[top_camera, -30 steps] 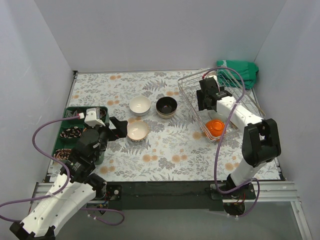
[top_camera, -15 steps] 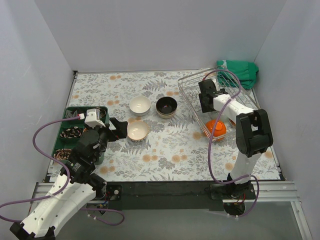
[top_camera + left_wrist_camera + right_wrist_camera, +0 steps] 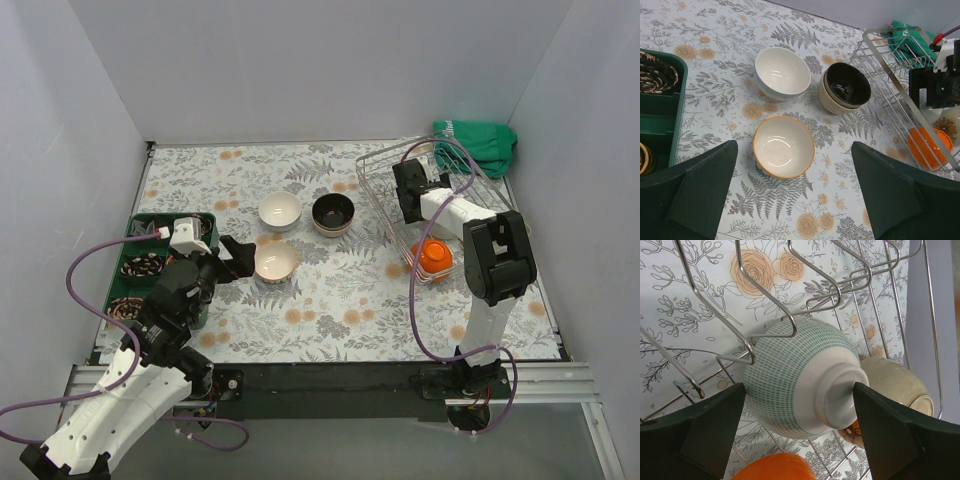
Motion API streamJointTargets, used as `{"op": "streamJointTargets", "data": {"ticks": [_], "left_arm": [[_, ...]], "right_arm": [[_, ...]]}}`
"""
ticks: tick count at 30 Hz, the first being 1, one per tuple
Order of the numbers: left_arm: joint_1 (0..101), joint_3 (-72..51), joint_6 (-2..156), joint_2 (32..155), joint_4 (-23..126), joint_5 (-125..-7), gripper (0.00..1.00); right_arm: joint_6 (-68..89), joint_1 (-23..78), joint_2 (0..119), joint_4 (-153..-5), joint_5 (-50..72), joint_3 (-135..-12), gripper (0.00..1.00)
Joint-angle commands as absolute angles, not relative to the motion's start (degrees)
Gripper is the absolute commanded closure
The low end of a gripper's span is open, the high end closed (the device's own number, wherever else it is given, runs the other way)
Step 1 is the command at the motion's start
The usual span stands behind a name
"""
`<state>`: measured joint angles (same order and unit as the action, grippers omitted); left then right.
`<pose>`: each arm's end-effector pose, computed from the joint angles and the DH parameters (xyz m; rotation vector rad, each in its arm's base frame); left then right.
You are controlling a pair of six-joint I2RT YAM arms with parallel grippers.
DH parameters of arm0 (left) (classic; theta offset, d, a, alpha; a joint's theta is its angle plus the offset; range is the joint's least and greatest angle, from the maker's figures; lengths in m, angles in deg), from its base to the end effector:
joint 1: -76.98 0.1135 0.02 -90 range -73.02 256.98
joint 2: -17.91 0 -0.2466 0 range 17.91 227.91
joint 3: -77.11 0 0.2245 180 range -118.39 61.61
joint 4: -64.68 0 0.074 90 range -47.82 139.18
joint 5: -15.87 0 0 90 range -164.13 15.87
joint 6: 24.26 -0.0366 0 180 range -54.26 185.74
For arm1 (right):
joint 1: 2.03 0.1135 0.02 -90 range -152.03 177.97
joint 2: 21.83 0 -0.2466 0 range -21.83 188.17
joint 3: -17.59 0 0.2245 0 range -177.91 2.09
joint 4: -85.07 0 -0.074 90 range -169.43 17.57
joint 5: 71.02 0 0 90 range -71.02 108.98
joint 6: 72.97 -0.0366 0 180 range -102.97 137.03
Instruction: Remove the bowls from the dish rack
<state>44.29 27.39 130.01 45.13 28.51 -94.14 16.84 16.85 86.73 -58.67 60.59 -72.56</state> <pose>0.1022 -0.0507 0.2866 -0.7575 1.7270 -0.8807 0.3581 0.0968 0.1937 -0.0998 2.3379 -0.7479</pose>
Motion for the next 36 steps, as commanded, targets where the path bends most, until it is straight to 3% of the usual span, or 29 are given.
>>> {"op": "streamJointTargets", "data": {"ticks": [1, 15, 27, 36], "left_arm": [[44.64, 27.77, 129.02, 45.42, 28.08, -93.29, 0.02], [44.72, 27.77, 128.84, 46.12, 27.82, -93.12, 0.02], [45.16, 27.77, 128.93, 46.21, 27.73, -92.68, 0.02], [45.34, 27.68, 128.75, 45.86, 27.64, -92.59, 0.02]], "right_arm": [[14.39, 16.17, 91.46, -56.22, 57.38, -70.94, 0.05], [14.83, 16.17, 95.24, -58.68, 62.40, -67.61, 0.02], [23.88, 16.52, 86.81, -68.87, 60.12, -59.52, 0.01], [28.36, 16.52, 81.80, -69.32, 54.05, -60.31, 0.01]]}}
